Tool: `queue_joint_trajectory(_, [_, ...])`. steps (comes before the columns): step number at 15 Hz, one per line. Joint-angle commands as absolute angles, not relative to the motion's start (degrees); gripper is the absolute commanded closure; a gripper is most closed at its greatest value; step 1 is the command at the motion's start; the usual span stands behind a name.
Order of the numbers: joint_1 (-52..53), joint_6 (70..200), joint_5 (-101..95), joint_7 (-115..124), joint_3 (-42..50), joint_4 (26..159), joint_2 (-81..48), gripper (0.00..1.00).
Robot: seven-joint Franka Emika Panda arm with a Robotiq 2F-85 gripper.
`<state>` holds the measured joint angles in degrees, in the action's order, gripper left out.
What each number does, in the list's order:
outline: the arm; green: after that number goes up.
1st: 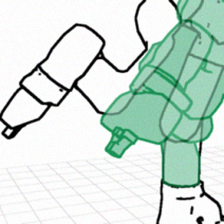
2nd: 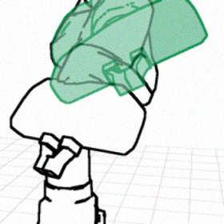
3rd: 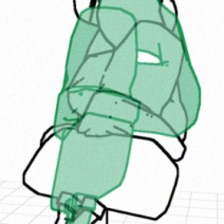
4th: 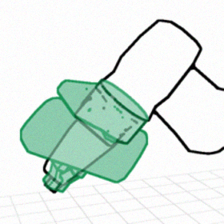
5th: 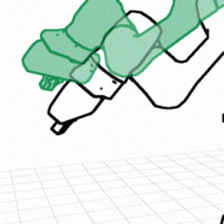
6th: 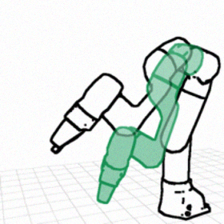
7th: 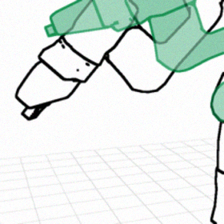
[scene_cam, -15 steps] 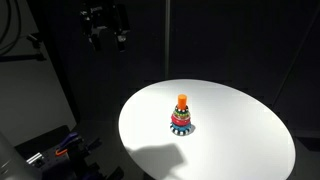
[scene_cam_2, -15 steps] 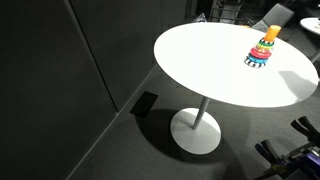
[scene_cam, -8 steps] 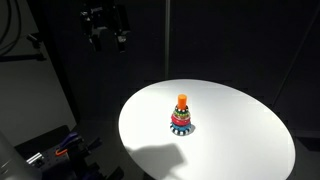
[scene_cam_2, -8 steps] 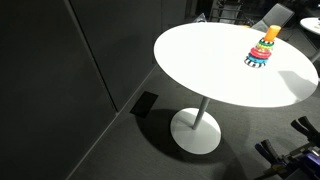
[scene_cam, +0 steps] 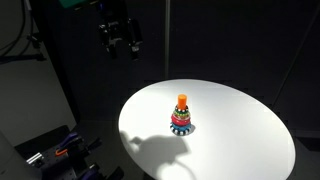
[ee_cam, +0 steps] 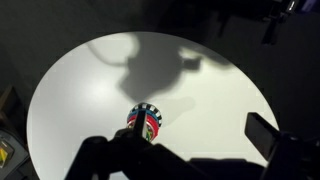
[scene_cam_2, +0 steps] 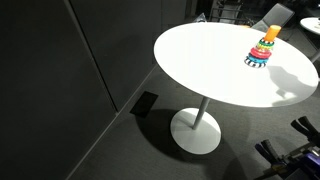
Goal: Move the orange stand to the left then put the stripped ring on the table
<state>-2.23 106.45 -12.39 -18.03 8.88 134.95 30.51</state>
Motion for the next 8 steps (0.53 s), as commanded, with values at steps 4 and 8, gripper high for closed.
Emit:
queue_joint_trajectory(4, [-3.04, 113.65, -11.04, -13.98, 8.7, 131.12, 21.37, 0.0])
queue_joint_trajectory(8, [-3.83, 117.68, -9.3, -12.61, 9.04, 127.92, 14.8, 0.0])
